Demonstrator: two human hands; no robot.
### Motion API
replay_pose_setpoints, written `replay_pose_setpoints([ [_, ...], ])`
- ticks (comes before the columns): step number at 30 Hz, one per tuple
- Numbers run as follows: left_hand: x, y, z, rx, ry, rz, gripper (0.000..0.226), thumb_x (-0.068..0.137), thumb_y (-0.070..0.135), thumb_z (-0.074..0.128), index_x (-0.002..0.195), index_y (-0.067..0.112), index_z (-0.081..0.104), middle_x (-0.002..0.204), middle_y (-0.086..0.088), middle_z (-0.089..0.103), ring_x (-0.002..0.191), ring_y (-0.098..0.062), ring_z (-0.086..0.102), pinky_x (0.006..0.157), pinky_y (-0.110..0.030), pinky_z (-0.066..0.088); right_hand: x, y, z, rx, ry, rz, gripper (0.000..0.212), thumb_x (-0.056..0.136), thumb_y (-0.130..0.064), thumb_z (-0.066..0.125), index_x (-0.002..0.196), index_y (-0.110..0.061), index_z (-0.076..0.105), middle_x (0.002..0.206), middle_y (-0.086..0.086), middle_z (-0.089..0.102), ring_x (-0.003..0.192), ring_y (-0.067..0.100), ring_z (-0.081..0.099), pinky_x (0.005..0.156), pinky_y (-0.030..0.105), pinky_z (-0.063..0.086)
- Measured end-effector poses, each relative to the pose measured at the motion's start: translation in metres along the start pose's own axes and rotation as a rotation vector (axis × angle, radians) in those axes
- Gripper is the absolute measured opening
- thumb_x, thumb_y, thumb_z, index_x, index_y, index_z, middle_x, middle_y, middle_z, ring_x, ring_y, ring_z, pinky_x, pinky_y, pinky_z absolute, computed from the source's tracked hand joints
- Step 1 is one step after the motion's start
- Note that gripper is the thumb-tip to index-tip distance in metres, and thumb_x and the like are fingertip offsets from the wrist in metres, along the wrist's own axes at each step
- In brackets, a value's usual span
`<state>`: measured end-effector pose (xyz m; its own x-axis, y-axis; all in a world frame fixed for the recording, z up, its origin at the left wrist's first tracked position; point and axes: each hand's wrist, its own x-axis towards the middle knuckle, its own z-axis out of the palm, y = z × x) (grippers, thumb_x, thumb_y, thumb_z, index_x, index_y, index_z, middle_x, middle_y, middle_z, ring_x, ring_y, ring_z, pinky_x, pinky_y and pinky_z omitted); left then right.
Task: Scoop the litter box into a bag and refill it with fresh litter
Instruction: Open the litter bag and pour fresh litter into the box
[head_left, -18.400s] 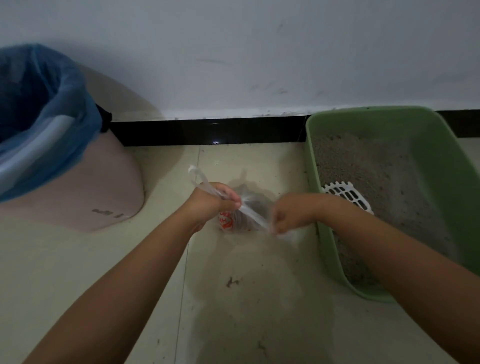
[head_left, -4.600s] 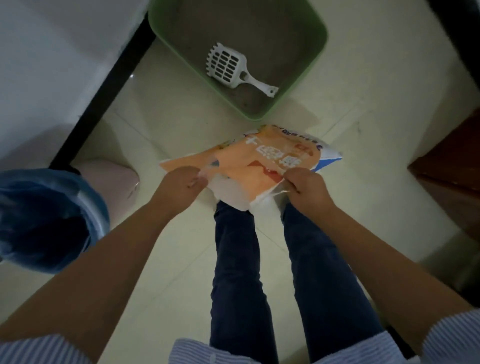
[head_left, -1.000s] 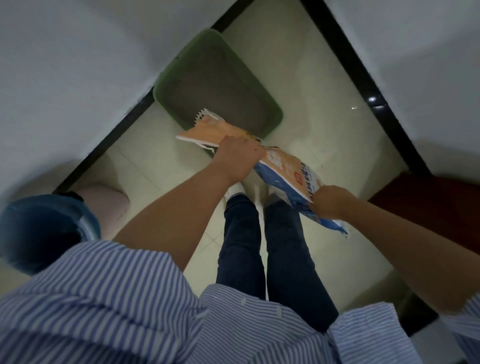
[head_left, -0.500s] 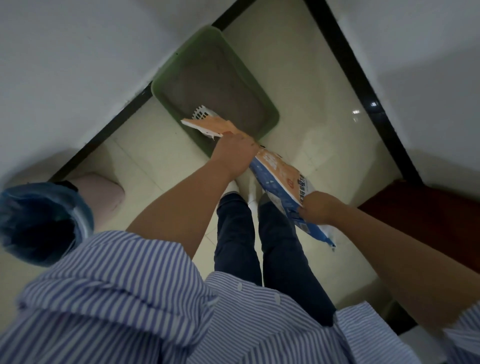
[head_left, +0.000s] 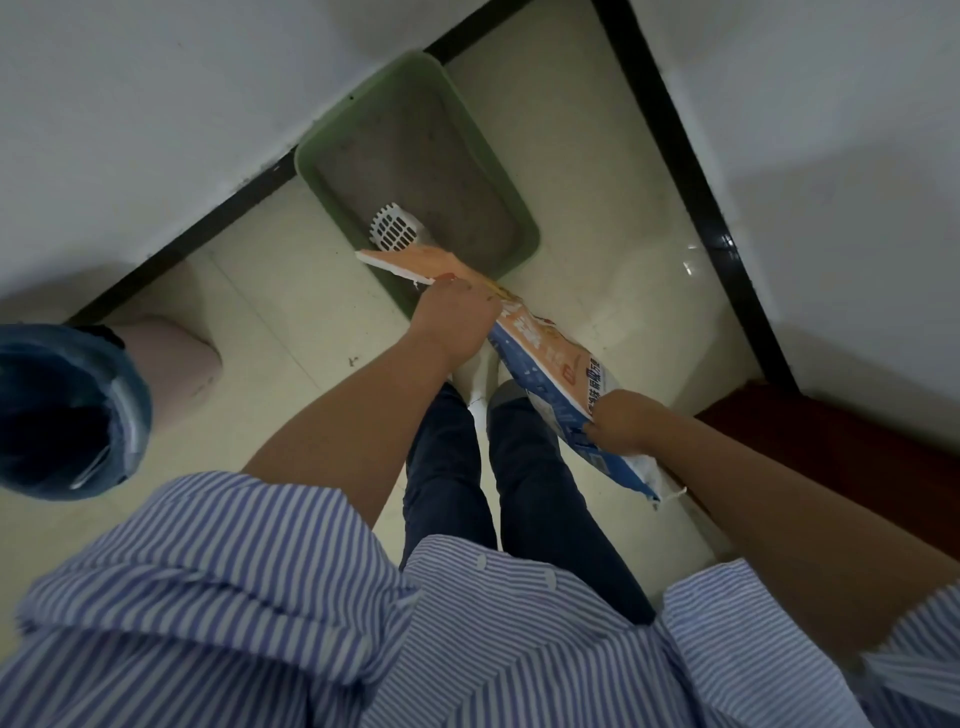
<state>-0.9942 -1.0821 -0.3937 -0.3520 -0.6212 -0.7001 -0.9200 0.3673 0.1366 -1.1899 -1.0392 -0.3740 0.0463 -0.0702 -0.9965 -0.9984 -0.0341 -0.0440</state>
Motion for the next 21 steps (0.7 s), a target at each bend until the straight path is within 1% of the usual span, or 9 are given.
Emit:
replay_pose_setpoints([
  [6, -0.012, 0.001, 0.003, -0.022, -0.001, -0.017, 0.036, 0.095, 0.004, 0.036, 0.130, 0.007, 0.046, 0.133, -0.011, 0.049, 0.123, -0.027, 0.046, 0.099, -0.033, 0.035, -0.003, 0.000, 0.001, -0.041, 0.045, 0.000, 0.035, 0.099, -0.023, 0.035, 0.122, 0.000, 0.048, 0.123, 0.019, 0.055, 0.108, 0.031, 0.055, 0.095, 0.032, 0.043],
  [9, -0.013, -0.004, 0.005, -0.024, -0.001, -0.042, 0.037, 0.096, 0.006, 0.037, 0.131, 0.009, 0.045, 0.135, -0.010, 0.049, 0.124, -0.027, 0.045, 0.101, -0.033, 0.034, -0.004, -0.004, -0.003, -0.031, 0.042, -0.006, 0.035, 0.099, -0.025, 0.036, 0.123, -0.001, 0.045, 0.123, 0.018, 0.055, 0.101, 0.030, 0.056, 0.095, 0.032, 0.044],
  [14, -0.012, -0.015, 0.001, -0.043, 0.008, -0.071, 0.037, 0.096, 0.007, 0.037, 0.131, 0.008, 0.047, 0.134, -0.012, 0.049, 0.124, -0.028, 0.046, 0.101, -0.034, 0.035, -0.004, -0.014, -0.012, -0.045, 0.051, -0.020, 0.036, 0.099, -0.023, 0.035, 0.125, 0.000, 0.044, 0.127, 0.018, 0.052, 0.114, 0.032, 0.053, 0.096, 0.031, 0.042],
  [17, -0.011, -0.020, -0.003, -0.035, 0.021, -0.078, 0.036, 0.095, 0.007, 0.038, 0.129, 0.008, 0.049, 0.132, -0.011, 0.051, 0.123, -0.028, 0.047, 0.101, -0.034, 0.035, -0.006, -0.018, -0.017, -0.041, 0.050, -0.010, 0.037, 0.100, -0.023, 0.035, 0.126, 0.000, 0.043, 0.128, 0.018, 0.051, 0.116, 0.031, 0.052, 0.098, 0.031, 0.041],
  [21, -0.007, -0.021, -0.012, -0.051, 0.043, -0.086, 0.038, 0.096, 0.009, 0.039, 0.133, 0.009, 0.046, 0.136, -0.010, 0.048, 0.127, -0.028, 0.043, 0.105, -0.035, 0.032, -0.008, -0.017, -0.024, -0.027, 0.059, 0.006, 0.037, 0.100, -0.025, 0.035, 0.126, -0.001, 0.043, 0.127, 0.017, 0.053, 0.114, 0.030, 0.054, 0.095, 0.029, 0.042],
])
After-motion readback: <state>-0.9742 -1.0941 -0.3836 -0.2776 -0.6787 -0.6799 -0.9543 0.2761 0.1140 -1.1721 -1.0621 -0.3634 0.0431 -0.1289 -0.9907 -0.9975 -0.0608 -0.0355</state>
